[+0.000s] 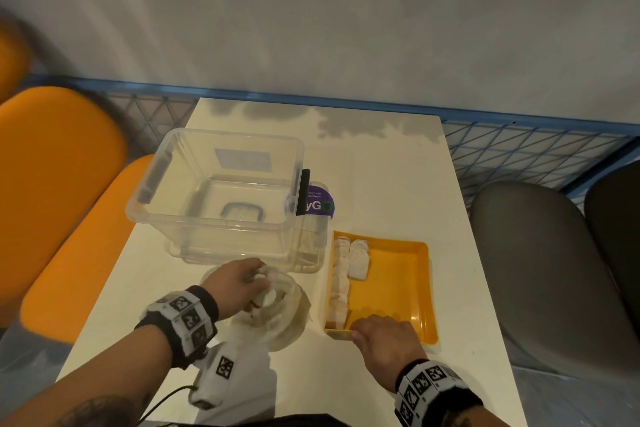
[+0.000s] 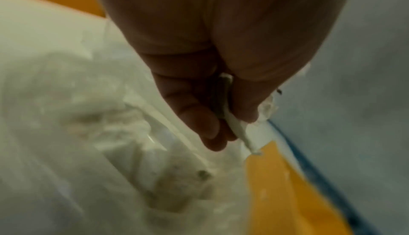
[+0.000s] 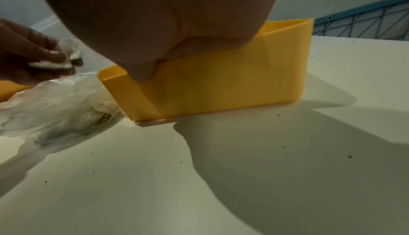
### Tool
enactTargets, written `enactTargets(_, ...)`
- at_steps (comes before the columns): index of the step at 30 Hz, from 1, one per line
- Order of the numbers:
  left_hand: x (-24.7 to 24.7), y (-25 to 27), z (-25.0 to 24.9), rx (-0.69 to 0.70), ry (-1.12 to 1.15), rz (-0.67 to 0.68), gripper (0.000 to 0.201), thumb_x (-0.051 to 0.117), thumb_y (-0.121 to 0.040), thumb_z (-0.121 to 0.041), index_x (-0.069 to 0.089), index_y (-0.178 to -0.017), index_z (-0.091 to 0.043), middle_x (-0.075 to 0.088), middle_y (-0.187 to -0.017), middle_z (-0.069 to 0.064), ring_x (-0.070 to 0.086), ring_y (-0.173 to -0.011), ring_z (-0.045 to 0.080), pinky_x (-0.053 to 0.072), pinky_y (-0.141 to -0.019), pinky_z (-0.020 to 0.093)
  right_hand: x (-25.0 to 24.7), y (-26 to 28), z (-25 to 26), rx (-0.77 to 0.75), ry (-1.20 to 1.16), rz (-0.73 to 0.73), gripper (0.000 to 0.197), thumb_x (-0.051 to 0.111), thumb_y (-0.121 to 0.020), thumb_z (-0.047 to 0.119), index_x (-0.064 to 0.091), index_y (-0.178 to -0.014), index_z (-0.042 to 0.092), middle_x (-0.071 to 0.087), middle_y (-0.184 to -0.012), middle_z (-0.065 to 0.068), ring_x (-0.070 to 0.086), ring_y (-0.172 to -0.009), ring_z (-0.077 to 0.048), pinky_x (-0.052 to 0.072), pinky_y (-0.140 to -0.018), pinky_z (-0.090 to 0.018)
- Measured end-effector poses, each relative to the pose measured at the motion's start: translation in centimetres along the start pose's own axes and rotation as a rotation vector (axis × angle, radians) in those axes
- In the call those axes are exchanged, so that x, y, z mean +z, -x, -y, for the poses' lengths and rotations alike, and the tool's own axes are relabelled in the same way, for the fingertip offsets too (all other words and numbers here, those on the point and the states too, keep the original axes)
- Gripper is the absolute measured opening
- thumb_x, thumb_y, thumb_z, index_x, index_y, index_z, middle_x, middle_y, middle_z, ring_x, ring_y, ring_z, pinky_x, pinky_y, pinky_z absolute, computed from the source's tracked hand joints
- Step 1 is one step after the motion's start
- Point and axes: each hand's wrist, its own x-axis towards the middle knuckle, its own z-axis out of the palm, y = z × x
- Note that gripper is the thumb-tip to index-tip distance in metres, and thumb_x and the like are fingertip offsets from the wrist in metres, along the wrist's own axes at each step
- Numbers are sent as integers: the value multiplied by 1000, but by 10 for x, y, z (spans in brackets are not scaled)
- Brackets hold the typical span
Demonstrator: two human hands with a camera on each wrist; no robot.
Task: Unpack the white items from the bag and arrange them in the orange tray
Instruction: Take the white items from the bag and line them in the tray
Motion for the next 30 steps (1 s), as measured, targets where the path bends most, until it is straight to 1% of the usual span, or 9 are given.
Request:
enactTargets(4, 6, 2, -15, -28, 493, 33, 4, 63, -95, -11, 60, -97, -9, 68, -86, 14, 66, -70, 27, 56, -65, 37, -4, 1, 1, 12, -24, 53, 101, -24, -71, 70, 54, -125, 35, 60, -124, 9, 53, -113, -19, 35, -93, -40)
enactTargets(7, 18, 1, -31, -19, 646, 109, 12, 63, -94, -4, 57, -104, -9, 68, -80, 12, 63, -62, 23, 54, -61, 32, -9, 1, -1, 34, -67, 94, 57, 14, -97, 62, 52, -129, 35, 59, -130, 9, 52, -119, -19, 34, -100, -41)
enactTargets(11, 36, -1, -52, 5, 748, 183, 23, 66, -91, -1, 60, -112, -9, 69, -85, 9, 66, -67, 21, 57, -70, 34, -30, 3, 3, 15, -186, 36, 60, 16, -93, 69, 54, -125, 36, 60, -128, 14, 53, -119, -14, 34, -102, -40)
enactTargets(14, 51, -3, -67, 3, 799, 174, 18, 69, -89, -1, 62, -105, -7, 67, -91, 12, 70, -75, 23, 59, -67, 30, -52, 4, 11, -40, -488, -122, 67, 25, -80, 83, 56, -122, 41, 63, -116, 20, 56, -109, -4, 43, -99, -32)
enactTargets(16, 60, -5, -76, 12, 827, 177, 14, 68, -89, 0, 62, -98, -10, 67, -89, 8, 71, -79, 21, 59, -66, 28, -65, 2, 18, -38, -715, -206, 41, 52, -84, 69, 60, -111, 39, 67, -99, 18, 59, -93, 4, 49, -86, -24)
enactTargets(18, 64, -6, -84, 11, 877, 180, 15, 67, -90, 1, 61, -95, -12, 68, -84, 4, 71, -78, 18, 60, -65, 28, -79, -2, 25, 0, -833, -302, 9, 64, -90, 42, 63, -91, 33, 68, -82, 7, 62, -76, -2, 51, -72, -25)
enactTargets(20, 65, -7, -88, 26, 902, 186, 16, 68, -90, 0, 61, -95, -14, 71, -84, 5, 72, -81, 23, 61, -65, 30, -89, -6, 26, 29, -882, -379, 11, 64, -92, 32, 63, -82, 29, 68, -76, 2, 64, -73, -12, 51, -68, -25)
enactTargets(24, 59, -10, -90, 53, 784, 165, 17, 71, -89, -5, 67, -104, -12, 69, -87, 12, 70, -76, 28, 57, -60, 28, -102, -8, 18, -23, -821, -445, 13, 64, -92, 28, 61, -80, 30, 64, -73, 7, 58, -71, -5, 45, -63, -14)
enactTargets(30, 64, -11, -92, 120, 675, 182, 10, 71, -91, -12, 65, -98, -11, 67, -74, 7, 66, -70, 25, 56, -60, 30, -106, -8, 23, -61, -882, -457, 6, 64, -93, 30, 61, -88, 32, 65, -77, 7, 59, -73, -1, 49, -69, -17)
